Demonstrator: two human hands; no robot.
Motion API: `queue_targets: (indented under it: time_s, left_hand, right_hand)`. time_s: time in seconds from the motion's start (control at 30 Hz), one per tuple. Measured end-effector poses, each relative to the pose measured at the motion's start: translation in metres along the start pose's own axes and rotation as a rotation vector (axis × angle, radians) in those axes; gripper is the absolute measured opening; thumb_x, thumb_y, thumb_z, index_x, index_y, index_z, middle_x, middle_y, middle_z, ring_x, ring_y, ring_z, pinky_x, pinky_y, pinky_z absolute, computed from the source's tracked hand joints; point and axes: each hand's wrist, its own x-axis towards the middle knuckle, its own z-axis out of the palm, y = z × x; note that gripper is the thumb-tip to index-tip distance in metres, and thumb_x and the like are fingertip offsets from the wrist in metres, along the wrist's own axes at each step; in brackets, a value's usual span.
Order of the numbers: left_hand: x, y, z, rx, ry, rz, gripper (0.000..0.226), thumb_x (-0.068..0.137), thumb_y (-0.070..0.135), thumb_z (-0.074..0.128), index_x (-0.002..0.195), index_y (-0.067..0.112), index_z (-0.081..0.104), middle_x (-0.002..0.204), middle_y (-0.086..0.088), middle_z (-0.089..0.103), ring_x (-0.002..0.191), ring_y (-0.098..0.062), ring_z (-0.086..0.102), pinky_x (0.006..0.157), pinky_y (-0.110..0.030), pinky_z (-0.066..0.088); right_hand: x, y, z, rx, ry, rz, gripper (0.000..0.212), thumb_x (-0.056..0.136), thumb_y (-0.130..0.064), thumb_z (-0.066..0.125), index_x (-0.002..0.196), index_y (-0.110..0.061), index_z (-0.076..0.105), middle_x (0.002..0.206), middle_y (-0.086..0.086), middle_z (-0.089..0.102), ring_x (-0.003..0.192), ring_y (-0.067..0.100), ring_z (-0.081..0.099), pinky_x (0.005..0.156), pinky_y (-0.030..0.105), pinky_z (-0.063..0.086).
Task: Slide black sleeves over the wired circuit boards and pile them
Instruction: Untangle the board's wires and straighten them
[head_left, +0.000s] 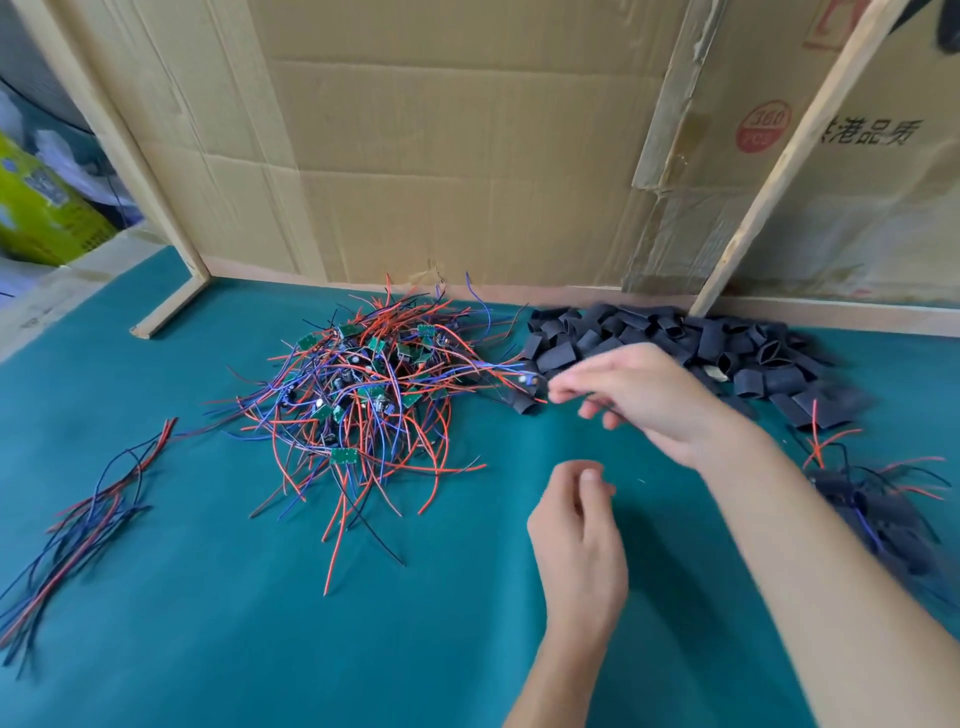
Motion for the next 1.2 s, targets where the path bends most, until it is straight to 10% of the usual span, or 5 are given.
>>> queue_targets:
  time_s: [0.4,0.5,0.73,1.03,1.2]
  left_hand:
    - [-0.001,0.005,-0.005,-0.091,-0.119,-0.073,0.025,0.101,0.014,0.057,0.085,0.029,0.069,0.076,0.005,0.073,0.063,-0.008,0.058,0.062,-0.028,0.05]
    - [0.0,0.007,-0.004,-0.065,-0.114,-0.075,0.026,0.096,0.006,0.058,0.083,0.024,0.071,0.076,0.005,0.074,0.065,-0.008,0.058,0.064,-0.038,0.053]
    - [0.0,0.008,-0.002,-0.013,-0.088,-0.075,0.025,0.097,0.012,0.06,0.082,0.027,0.071,0.075,0.007,0.073,0.064,-0.007,0.058,0.065,-0.041,0.055]
    - [0.002,0.007,0.0,0.001,-0.1,-0.054,0.027,0.094,0.011,0.061,0.076,0.029,0.07,0.069,-0.004,0.068,0.061,-0.011,0.053,0.06,-0.039,0.049]
    - [0.002,0.006,0.001,0.019,-0.115,-0.037,0.025,0.093,0.01,0.061,0.075,0.025,0.07,0.069,-0.007,0.067,0.062,-0.024,0.055,0.059,-0.037,0.049]
  right_hand:
    - [-0.111,0.052,-0.018,-0.596,-0.3,0.024,0.016,0.081,-0.036,0.062,0.091,-0.035,0.074,0.081,-0.005,0.071,0.066,0.009,0.056,0.073,0.029,0.049]
    - [-0.073,0.054,-0.036,-0.663,-0.04,0.025,0.016,0.083,-0.03,0.069,0.072,-0.04,0.071,0.073,-0.019,0.07,0.078,0.003,0.063,0.075,0.028,0.049]
    - [0.034,0.079,-0.028,-0.736,0.387,0.085,0.045,0.091,-0.036,0.076,0.13,-0.023,0.056,0.135,0.002,0.061,0.123,0.031,0.057,0.086,0.041,0.049]
    - [0.048,0.1,-0.019,-0.659,0.666,0.022,0.027,0.096,-0.034,0.069,0.12,-0.024,0.06,0.103,0.013,0.073,0.098,0.041,0.064,0.068,0.036,0.041]
    - [0.037,0.084,-0.041,0.0,0.716,0.005,0.006,0.092,-0.026,0.069,0.098,-0.023,0.071,0.086,-0.005,0.077,0.089,0.023,0.074,0.079,0.036,0.057]
